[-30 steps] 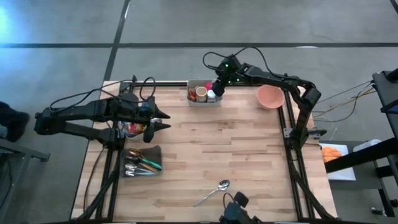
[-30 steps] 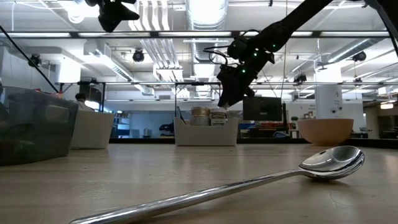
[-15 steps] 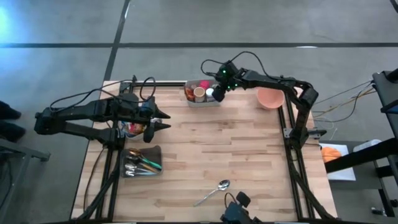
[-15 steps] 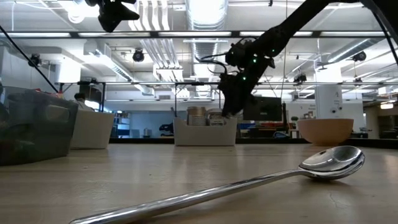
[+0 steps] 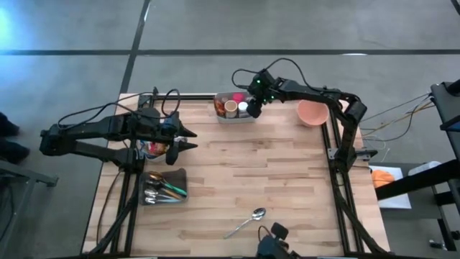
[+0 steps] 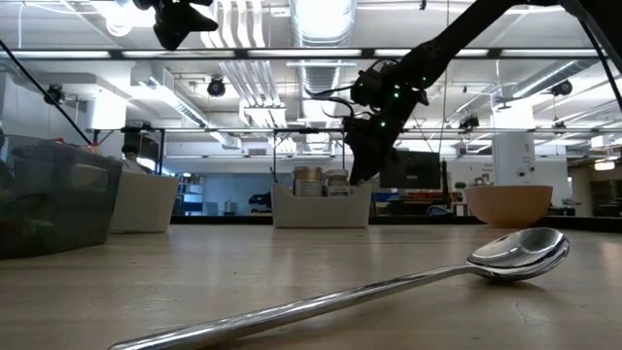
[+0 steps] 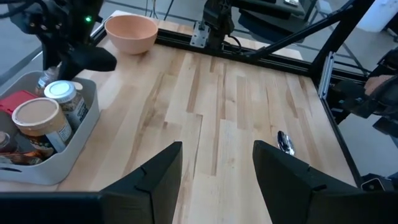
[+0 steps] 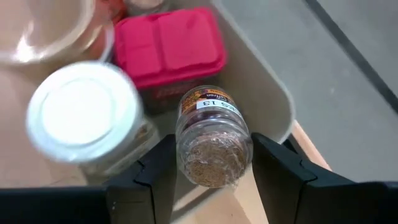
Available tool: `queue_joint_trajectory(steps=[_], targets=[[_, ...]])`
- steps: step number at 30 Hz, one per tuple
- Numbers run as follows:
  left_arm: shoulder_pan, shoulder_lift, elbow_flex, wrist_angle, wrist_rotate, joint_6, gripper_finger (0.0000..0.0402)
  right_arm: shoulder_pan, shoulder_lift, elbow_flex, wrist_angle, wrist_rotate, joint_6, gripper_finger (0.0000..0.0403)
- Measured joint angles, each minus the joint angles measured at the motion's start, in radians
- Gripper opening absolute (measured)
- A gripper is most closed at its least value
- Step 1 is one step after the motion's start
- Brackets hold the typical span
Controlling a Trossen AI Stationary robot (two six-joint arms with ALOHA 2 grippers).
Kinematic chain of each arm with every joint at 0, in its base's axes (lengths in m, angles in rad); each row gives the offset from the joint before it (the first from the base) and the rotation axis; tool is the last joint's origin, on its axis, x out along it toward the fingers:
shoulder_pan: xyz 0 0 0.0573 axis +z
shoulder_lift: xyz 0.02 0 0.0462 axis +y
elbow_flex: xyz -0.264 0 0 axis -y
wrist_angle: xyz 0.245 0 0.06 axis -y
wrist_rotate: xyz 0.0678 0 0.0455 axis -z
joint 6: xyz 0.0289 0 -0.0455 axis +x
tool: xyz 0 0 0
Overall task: Pick & Place Food Item
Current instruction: Put the brown spice bottle into the top gray bin
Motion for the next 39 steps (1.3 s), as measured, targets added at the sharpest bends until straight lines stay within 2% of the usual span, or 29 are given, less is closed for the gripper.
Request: queue_joint_trajectory(steps=[7, 18, 28, 34, 39], targets=[[0.0, 0.0, 0.0, 0.002, 0.0, 0.004, 0.0199, 0.011, -0.001, 0.048, -0.108, -0.002, -0.165, 0.0167], [0.0, 0.0, 0.0, 0.02, 0.0, 0.004, 0.0199, 0.065, -0.002, 0.076, -0.153, 0.006, -0.483, 0.0167], [0.0, 0.0, 0.0, 0.032, -0.001, 0.004, 0.0199, 0.068, 0.057, 0.116, -0.228, 0.053, -0.514, 0.0167], [0.0, 0.0, 0.0, 0.037, -0.001, 0.004, 0.0199, 0.07, 0.147, 0.26, -0.347, 0.053, -0.52, 0.0167], [0.0, 0.0, 0.0, 0.035, -0.001, 0.011, 0.0199, 0.073, 0.246, 0.42, -0.518, 0.055, -0.522, 0.0167]])
